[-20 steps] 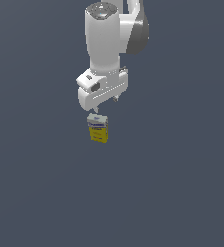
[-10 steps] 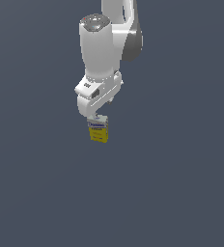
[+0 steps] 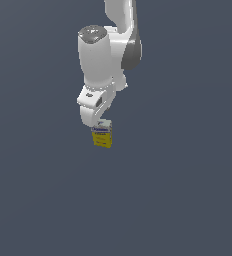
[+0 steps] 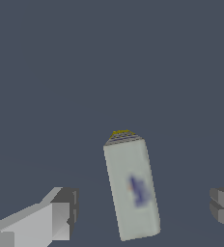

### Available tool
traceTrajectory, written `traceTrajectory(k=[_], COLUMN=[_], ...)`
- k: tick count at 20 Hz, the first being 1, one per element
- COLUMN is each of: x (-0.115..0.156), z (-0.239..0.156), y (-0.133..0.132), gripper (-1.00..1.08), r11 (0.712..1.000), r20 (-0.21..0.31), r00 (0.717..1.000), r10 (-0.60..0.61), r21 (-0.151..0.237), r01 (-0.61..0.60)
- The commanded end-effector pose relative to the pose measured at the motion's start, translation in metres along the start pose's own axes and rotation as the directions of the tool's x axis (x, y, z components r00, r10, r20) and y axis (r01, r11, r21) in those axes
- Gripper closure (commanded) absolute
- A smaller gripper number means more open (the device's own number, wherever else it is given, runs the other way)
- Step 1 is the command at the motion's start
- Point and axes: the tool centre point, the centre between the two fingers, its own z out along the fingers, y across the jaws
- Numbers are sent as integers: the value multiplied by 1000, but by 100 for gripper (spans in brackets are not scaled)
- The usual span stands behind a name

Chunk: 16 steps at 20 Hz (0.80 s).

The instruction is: Pick up the object and move it to a goal position.

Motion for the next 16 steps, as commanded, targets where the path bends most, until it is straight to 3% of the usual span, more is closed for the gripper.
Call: traceTrajectory(k=[1, 16], x=[-4, -14], z=[5, 18], y=[1, 4], gripper=[-92, -92], r11=[999, 981], r20=[0, 1], r00=[999, 981], r10=[-51, -194], r21=[-1, -3], r01=[51, 194])
